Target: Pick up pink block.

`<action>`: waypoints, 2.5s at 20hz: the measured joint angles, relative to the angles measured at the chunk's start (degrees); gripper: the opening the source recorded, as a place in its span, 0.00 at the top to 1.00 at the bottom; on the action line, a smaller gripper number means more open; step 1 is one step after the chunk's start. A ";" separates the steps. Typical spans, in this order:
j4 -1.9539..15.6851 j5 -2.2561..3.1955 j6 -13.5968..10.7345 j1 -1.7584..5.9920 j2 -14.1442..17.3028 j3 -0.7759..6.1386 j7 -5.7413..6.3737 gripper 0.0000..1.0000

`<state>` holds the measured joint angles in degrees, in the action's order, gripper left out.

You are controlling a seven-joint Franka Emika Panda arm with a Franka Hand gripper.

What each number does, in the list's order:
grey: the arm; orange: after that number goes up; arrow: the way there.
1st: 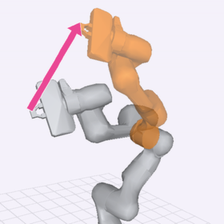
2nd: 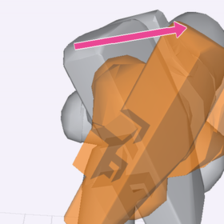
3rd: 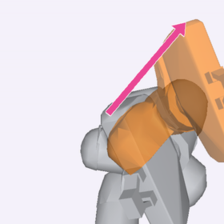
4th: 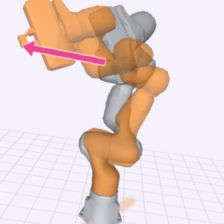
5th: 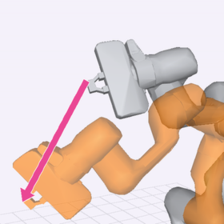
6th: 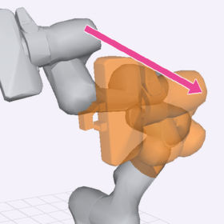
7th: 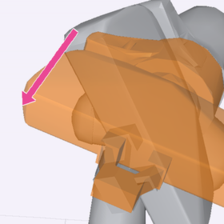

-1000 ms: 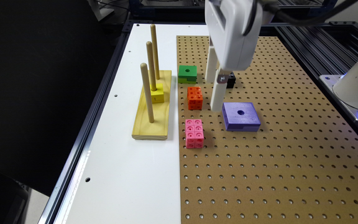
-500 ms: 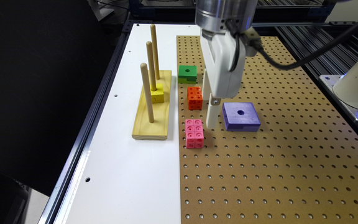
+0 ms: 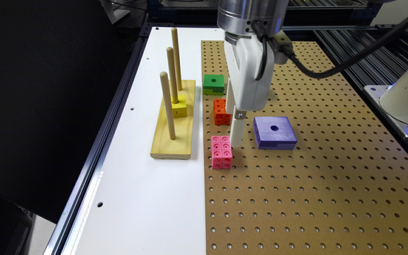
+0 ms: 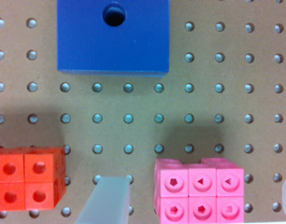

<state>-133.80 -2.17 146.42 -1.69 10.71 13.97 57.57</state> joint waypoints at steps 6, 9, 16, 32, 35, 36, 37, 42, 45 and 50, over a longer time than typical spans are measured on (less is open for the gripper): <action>0.49 0.03 0.00 0.00 0.35 0.00 0.00 0.00; 0.51 0.13 0.47 0.00 1.30 -0.03 0.00 0.00; 0.93 0.53 3.84 0.00 5.03 -0.23 0.00 0.00; 4.14 1.29 5.39 0.00 10.11 -0.44 0.00 0.00; 5.45 1.54 5.39 -0.01 11.46 -0.50 0.00 0.00; 5.59 1.55 5.38 -0.01 11.58 -0.50 0.00 0.00; 5.62 1.56 5.38 -0.01 11.59 -0.51 0.00 0.00; 5.64 1.56 5.38 -0.01 11.59 -0.51 0.00 0.00; 5.64 1.56 5.38 -0.01 11.59 -0.51 0.00 0.00; 5.64 1.60 5.40 -0.01 12.12 -0.54 0.00 0.00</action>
<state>-128.16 -0.57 151.81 -1.70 22.84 13.43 57.57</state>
